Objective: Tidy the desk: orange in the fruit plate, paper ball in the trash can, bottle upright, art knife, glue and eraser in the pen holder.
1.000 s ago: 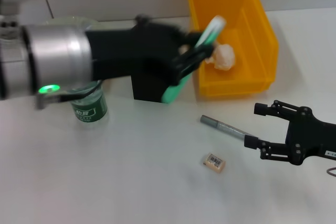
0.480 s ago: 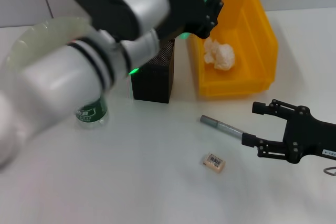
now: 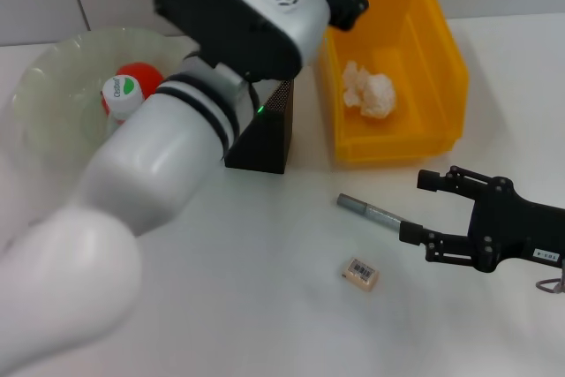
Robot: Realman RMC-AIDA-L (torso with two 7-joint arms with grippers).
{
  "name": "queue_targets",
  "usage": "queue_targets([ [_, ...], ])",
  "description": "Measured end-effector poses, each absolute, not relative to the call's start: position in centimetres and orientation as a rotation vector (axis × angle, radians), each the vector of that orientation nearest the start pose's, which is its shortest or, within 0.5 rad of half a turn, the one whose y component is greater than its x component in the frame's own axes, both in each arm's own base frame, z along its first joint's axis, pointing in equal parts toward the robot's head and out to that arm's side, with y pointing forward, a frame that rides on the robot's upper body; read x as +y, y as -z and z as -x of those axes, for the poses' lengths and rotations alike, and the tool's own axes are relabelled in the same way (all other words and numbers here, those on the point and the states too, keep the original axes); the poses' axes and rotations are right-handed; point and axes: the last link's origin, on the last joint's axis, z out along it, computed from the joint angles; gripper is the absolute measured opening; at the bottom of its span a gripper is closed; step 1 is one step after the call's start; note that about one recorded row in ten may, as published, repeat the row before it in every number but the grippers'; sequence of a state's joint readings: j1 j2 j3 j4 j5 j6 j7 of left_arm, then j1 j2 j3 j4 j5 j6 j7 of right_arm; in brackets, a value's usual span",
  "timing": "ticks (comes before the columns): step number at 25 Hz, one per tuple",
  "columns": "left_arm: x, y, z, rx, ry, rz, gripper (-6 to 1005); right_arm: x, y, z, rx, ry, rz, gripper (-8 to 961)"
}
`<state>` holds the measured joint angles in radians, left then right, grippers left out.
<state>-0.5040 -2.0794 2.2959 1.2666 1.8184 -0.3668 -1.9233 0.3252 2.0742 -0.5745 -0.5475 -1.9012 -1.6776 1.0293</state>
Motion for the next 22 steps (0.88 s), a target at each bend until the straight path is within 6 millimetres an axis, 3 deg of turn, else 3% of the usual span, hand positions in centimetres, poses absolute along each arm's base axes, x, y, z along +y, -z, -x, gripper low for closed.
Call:
queue_targets([
  [5,34.1,8.2,7.0,0.059,0.829,1.912,255,26.1,-0.6,-31.4,0.499,-0.862,2.548,765],
  [8,34.0,7.8,9.0,-0.009,0.988,1.878,258,26.1,-0.6,-31.3,0.497,-0.865,2.551,764],
  [22,34.6,9.5,11.4,-0.083,0.870,1.978,275,26.1,-0.5,-31.2,0.495,-0.869,2.557,763],
])
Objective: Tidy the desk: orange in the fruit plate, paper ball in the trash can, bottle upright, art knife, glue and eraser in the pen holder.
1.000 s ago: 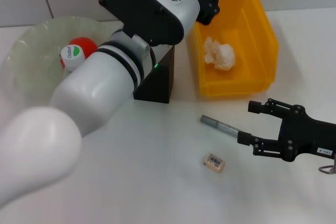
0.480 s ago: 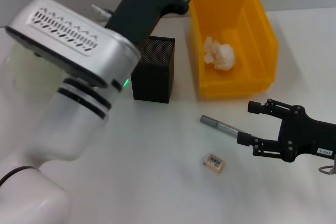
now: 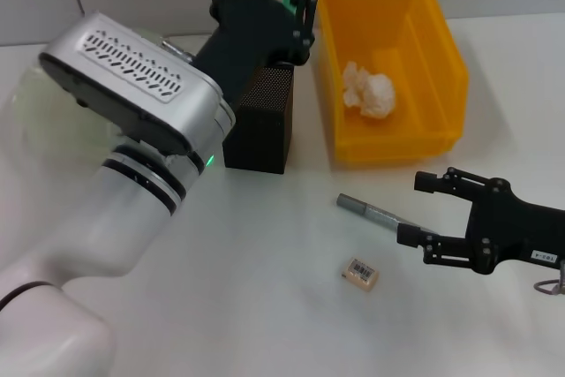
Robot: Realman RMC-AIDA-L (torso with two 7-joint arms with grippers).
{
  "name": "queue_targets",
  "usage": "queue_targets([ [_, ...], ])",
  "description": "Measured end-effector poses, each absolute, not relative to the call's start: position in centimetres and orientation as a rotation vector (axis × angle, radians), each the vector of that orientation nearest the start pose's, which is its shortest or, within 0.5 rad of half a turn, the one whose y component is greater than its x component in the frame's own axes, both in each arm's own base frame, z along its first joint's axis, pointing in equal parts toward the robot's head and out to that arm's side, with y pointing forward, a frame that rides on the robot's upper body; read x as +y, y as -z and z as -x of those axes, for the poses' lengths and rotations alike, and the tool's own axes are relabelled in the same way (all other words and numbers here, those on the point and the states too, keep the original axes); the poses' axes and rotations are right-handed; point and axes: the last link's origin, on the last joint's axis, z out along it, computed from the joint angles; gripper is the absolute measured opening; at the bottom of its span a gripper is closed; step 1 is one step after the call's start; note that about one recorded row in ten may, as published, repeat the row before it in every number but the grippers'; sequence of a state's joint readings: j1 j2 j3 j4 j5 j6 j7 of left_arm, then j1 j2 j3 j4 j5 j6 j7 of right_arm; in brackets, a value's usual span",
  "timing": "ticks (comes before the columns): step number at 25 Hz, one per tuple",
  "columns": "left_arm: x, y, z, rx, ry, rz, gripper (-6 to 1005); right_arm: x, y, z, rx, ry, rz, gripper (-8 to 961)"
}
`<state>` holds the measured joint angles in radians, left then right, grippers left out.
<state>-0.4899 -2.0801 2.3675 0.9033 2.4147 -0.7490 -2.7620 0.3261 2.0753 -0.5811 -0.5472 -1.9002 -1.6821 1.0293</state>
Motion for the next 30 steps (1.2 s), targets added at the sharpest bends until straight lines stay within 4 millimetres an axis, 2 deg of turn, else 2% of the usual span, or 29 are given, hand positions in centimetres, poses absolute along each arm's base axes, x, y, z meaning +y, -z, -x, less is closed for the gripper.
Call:
queue_targets([
  [18,35.5,10.5,14.1,-0.176,0.733,2.034,297,25.9,-0.1,-31.3,0.502,-0.867,2.564,761],
  [30,35.8,10.5,14.8,-0.197,0.704,2.027,312,25.9,-0.1,-31.2,0.501,-0.869,2.564,760],
])
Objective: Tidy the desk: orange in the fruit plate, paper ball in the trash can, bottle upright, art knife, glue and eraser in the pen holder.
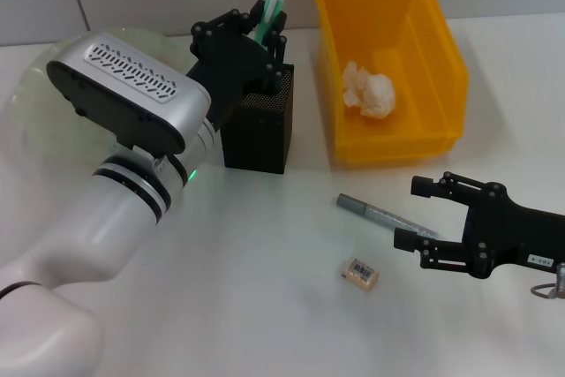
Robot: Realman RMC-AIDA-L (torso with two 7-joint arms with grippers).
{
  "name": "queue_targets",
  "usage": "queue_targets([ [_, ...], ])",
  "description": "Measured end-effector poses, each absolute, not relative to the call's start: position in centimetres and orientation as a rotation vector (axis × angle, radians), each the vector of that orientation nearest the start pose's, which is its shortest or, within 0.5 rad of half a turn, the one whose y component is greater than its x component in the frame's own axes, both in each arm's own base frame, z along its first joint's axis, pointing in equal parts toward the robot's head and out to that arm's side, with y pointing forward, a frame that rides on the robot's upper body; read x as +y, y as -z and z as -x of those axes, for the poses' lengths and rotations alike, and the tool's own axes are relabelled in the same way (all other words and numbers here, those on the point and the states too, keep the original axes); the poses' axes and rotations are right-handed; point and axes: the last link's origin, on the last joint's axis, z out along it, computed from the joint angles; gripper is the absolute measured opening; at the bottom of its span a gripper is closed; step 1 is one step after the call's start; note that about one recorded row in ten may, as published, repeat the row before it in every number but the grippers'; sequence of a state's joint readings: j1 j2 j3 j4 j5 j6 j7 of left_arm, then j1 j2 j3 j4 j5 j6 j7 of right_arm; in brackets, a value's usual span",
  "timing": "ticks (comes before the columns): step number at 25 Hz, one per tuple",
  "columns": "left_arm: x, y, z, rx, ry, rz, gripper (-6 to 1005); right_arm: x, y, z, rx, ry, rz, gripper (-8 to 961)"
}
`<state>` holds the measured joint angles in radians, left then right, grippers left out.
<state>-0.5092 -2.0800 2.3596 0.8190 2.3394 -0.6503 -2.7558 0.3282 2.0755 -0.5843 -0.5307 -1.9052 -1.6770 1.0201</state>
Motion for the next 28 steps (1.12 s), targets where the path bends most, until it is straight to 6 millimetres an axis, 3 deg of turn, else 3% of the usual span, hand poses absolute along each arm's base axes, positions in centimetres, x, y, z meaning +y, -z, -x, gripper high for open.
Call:
queue_targets([
  [10,35.7,10.8,14.2,-0.179,0.711,2.046,324,25.9,-0.1,-31.2,0.507,-0.875,2.564,758],
  [13,35.3,10.4,14.0,-0.200,0.753,2.024,568,25.7,-0.6,-31.3,0.504,-0.894,2.543,758],
  [15,34.7,9.9,13.8,-0.214,0.799,2.002,635,25.7,-1.3,-31.3,0.493,-0.917,2.514,758],
  [19,32.6,9.0,14.2,-0.183,0.911,1.937,768,25.6,-4.1,-30.9,0.422,-1.020,2.408,757],
  [23,29.5,8.1,15.1,-0.135,1.039,1.878,826,26.0,-7.3,-30.3,0.353,-1.056,2.339,757],
  [26,27.0,7.8,16.7,-0.075,1.033,1.884,840,26.3,-8.4,-29.9,0.354,-1.036,2.355,757],
  [28,26.4,7.7,17.4,-0.081,1.018,1.883,839,26.5,-9.5,-29.5,0.356,-1.007,2.376,756],
])
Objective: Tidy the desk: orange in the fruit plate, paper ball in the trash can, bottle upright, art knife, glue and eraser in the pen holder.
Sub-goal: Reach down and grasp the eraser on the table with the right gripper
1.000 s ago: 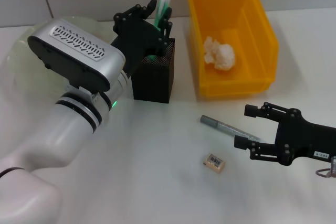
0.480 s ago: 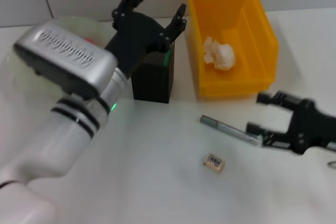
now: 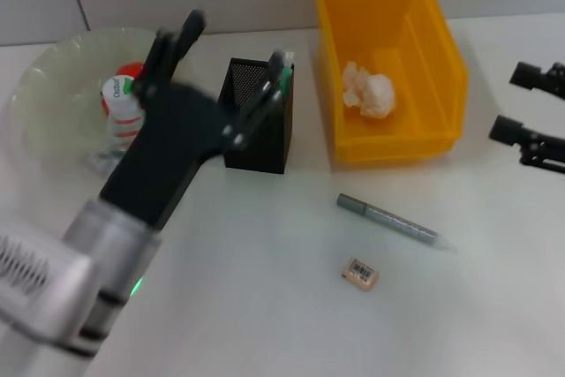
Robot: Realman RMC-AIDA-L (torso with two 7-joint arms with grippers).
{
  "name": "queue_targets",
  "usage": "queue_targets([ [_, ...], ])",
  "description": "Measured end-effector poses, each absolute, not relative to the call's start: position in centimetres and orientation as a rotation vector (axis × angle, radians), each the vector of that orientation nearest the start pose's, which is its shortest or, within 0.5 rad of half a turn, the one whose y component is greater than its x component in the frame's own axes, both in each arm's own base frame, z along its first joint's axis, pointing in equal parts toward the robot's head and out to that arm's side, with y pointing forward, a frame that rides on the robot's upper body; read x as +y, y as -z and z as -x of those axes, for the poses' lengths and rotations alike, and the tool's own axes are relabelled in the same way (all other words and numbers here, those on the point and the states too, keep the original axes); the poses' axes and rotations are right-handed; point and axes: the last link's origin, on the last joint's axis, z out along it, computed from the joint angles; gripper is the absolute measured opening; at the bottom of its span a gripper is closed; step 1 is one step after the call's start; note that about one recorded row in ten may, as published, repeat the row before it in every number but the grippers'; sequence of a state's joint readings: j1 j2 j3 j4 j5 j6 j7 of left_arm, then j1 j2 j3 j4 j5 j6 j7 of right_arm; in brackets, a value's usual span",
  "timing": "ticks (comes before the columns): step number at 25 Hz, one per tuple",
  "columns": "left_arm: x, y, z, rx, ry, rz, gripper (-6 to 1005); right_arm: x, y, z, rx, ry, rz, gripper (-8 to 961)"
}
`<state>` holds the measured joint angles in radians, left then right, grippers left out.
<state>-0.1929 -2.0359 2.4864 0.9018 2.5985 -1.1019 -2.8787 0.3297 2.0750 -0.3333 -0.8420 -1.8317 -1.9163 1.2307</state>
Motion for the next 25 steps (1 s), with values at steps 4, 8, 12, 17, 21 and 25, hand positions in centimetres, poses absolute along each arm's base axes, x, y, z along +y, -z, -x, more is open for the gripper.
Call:
queue_targets([
  [4,25.2,7.1,19.8,-0.119,0.962,1.877,838,26.9,-11.0,-28.5,0.375,-0.951,2.425,756],
  [8,25.0,6.7,20.8,-0.140,0.919,1.895,838,27.1,-11.2,-28.0,0.377,-0.941,2.448,756],
  [12,25.6,7.0,20.7,-0.191,0.872,1.944,837,27.3,-10.7,-27.8,0.384,-0.922,2.483,755],
  [17,26.1,7.5,19.9,-0.236,0.800,2.056,836,27.3,-10.1,-27.9,0.405,-0.837,2.554,755],
  [21,26.0,7.2,18.9,-0.240,0.790,2.107,835,27.0,-10.0,-28.3,0.430,-0.815,2.558,754],
  [25,25.4,6.2,17.5,-0.249,0.810,2.155,834,26.6,-10.0,-28.9,0.450,-0.802,2.548,754],
])
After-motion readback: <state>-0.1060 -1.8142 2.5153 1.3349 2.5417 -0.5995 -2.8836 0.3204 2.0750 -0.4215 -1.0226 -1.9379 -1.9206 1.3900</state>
